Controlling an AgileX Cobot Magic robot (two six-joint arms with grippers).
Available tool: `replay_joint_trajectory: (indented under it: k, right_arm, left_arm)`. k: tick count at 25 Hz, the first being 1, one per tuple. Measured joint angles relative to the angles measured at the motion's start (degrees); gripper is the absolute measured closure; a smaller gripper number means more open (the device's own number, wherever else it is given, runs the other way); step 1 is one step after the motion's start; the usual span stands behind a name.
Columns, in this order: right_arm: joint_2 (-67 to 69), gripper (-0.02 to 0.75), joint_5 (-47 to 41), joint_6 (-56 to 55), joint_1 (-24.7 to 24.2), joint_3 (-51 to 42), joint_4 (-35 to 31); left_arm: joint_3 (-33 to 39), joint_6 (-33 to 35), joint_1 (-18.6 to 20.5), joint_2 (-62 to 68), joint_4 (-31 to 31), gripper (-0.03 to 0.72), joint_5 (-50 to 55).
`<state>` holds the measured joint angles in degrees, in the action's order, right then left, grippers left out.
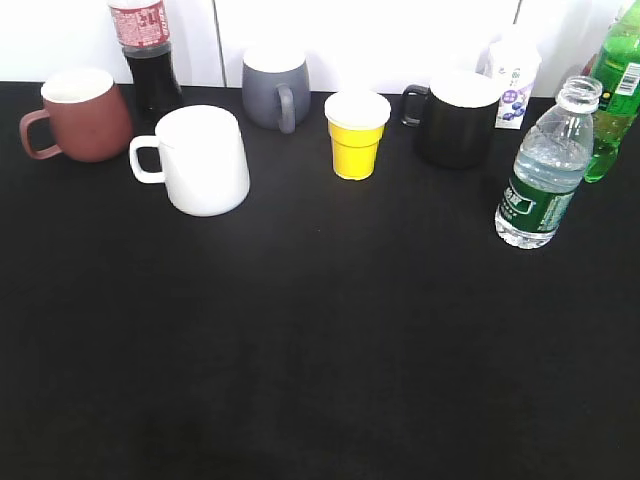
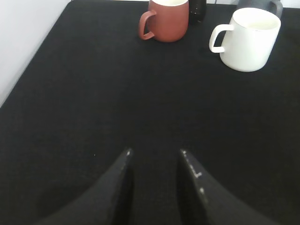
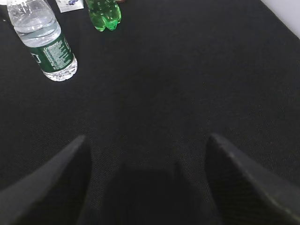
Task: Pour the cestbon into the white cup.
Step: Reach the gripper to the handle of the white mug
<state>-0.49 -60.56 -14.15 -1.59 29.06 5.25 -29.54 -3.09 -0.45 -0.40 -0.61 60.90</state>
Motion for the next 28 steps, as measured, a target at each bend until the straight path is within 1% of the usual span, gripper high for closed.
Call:
replay_joint_trajectory:
  k: [9, 10, 11, 12, 13, 14, 15, 16, 17, 19, 20, 21, 22, 25, 26, 27, 28]
  right_arm:
    - [0.00, 0.163, 0.00, 0.00, 0.00, 0.00, 0.00]
    - [0.00, 0.163, 0.00, 0.00, 0.00, 0.00, 0.00]
    - [0.00, 0.163, 0.00, 0.00, 0.00, 0.00, 0.00]
    - [0.00, 0.163, 0.00, 0.00, 0.00, 0.00, 0.00]
    - [0.00, 0.163, 0.00, 0.00, 0.00, 0.00, 0.00]
    - [0.00, 0.163, 0.00, 0.00, 0.00, 0.00, 0.00]
    - [0.00, 0.163, 0.00, 0.00, 0.00, 0.00, 0.00]
    - [0.00, 0.163, 0.00, 0.00, 0.00, 0.00, 0.00]
    - [0.00, 0.163, 0.00, 0.00, 0.00, 0.00, 0.00]
    - [0.00, 0.163, 0.00, 0.00, 0.00, 0.00, 0.00]
    - [0.00, 0.163, 0.00, 0.00, 0.00, 0.00, 0.00]
    - [0.00, 0.163, 0.00, 0.00, 0.00, 0.00, 0.00]
    - [0.00, 0.163, 0.00, 0.00, 0.00, 0.00, 0.00]
    - [0.00, 0.163, 0.00, 0.00, 0.00, 0.00, 0.00]
    - [0.00, 0.163, 0.00, 0.00, 0.00, 0.00, 0.00]
    - [0.00, 0.163, 0.00, 0.00, 0.00, 0.00, 0.00]
    - [0.00, 0.163, 0.00, 0.00, 0.00, 0.00, 0.00]
  left_arm:
    - [0.00, 0.00, 0.00, 0.00, 0.00, 0.445, 0.00]
    - [0.00, 0.00, 0.00, 0.68, 0.00, 0.419, -0.07]
    - [-0.77, 0.00, 0.00, 2.58, 0.00, 0.347, -0.53]
    - [-1.54, 0.00, 0.00, 4.11, 0.00, 0.309, -1.23]
    - [-5.79, 0.00, 0.00, 10.27, 0.08, 0.195, -4.40]
    - [-9.05, 0.00, 0.00, 15.95, 0.61, 0.160, -7.62]
    - [-12.65, 0.00, 0.00, 21.61, 0.61, 0.147, -11.69]
    - [-16.05, 0.00, 0.00, 27.35, 0.61, 0.141, -18.07]
    - [-17.96, 0.00, 0.00, 31.89, 0.91, 0.140, -26.85]
    - [-18.74, 0.00, 0.00, 39.64, -0.82, 0.141, -40.03]
    - [-18.42, 0.00, -0.46, 42.90, -2.26, 0.143, -44.03]
    - [-16.72, 0.00, -1.57, 45.78, -3.99, 0.143, -49.06]
    - [-13.00, 0.00, -3.63, 49.01, -5.87, 0.143, -54.60]
    - [1.57, 0.00, -13.36, 54.48, -7.15, 0.144, -72.18]
    - [4.81, 0.00, -15.23, 57.50, -6.71, 0.144, -77.27]
    - [6.86, 0.00, -16.18, 61.14, -6.47, 0.144, -80.87]
    - [7.39, 0.00, -16.46, 65.54, -5.56, 0.144, -83.95]
